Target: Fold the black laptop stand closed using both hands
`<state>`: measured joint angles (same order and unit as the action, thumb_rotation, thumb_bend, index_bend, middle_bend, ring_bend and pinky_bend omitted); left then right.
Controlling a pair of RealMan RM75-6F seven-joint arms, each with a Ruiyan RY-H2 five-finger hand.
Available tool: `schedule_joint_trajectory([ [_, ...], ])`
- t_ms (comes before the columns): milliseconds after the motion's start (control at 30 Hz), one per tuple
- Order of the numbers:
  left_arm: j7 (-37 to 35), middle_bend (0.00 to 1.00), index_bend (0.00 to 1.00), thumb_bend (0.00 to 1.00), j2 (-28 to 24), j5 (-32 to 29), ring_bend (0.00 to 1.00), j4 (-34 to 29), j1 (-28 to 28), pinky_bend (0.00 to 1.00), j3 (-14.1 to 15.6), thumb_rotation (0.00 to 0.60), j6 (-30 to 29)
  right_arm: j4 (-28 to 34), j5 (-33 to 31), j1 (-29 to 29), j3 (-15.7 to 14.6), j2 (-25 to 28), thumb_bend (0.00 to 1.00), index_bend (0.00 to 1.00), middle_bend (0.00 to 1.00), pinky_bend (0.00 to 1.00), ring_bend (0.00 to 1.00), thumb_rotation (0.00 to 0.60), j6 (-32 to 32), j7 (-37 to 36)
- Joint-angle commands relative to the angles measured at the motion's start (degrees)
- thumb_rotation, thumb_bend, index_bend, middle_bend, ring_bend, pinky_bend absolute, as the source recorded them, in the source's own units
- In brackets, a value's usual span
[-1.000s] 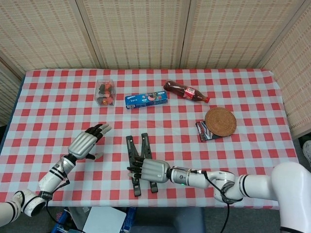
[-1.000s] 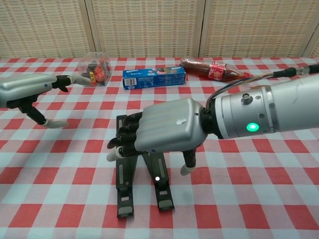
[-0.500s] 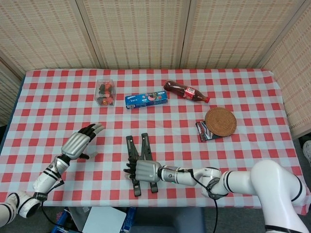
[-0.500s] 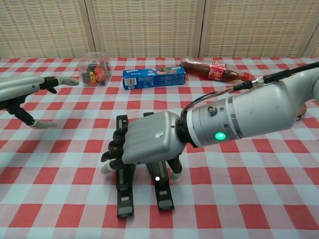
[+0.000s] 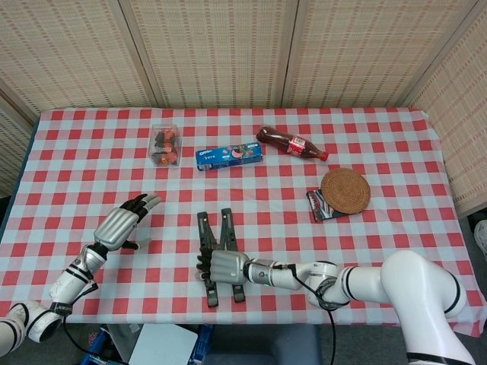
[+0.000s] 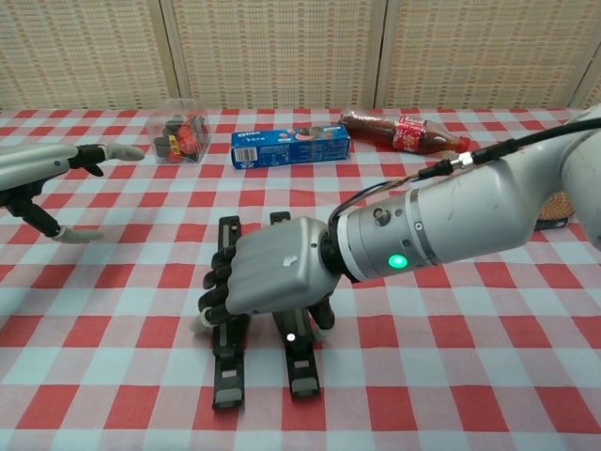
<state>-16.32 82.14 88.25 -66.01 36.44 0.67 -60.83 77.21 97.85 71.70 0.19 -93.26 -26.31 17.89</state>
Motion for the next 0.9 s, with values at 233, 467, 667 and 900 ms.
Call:
schedule_joint_trajectory([
  [233,-0.03,0.0,0.0,0.26,0.21,0.39,0.0,0.2,-0.09,0.16,0.02,0.6,0.0,-1.19,1.99,-0.66,-1.41,-0.48,0.27,0.39,0.38,0.0,0.03,0.6,-5.61,-3.11],
  [467,0.78,0.0,0.0,0.26,0.16,0.26,0.0,-0.59,0.03,0.16,-0.29,0.6,0.31,-2.63,3.51,-1.08,-3.04,-0.35,0.28,0.34,0.31,0.0,0.06,0.6,-8.97,-6.14],
  [667,2.09,0.0,0.0,0.26,-1.55,-1.74,0.0,-3.3,-0.43,0.16,-1.29,0.6,0.81,1.94,-1.44,-4.74,-0.67,2.39,0.15,0.0,0.0,0.0,0.0,0.6,-11.49,-1.3],
  [900,8.7,0.0,0.0,0.26,-6.37,-6.84,0.0,-9.86,-3.25,0.16,-2.67,0.6,-0.29,11.61,-7.57,-13.59,1.69,9.99,0.15,0.0,0.0,0.0,0.0,0.6,-22.5,7.32],
])
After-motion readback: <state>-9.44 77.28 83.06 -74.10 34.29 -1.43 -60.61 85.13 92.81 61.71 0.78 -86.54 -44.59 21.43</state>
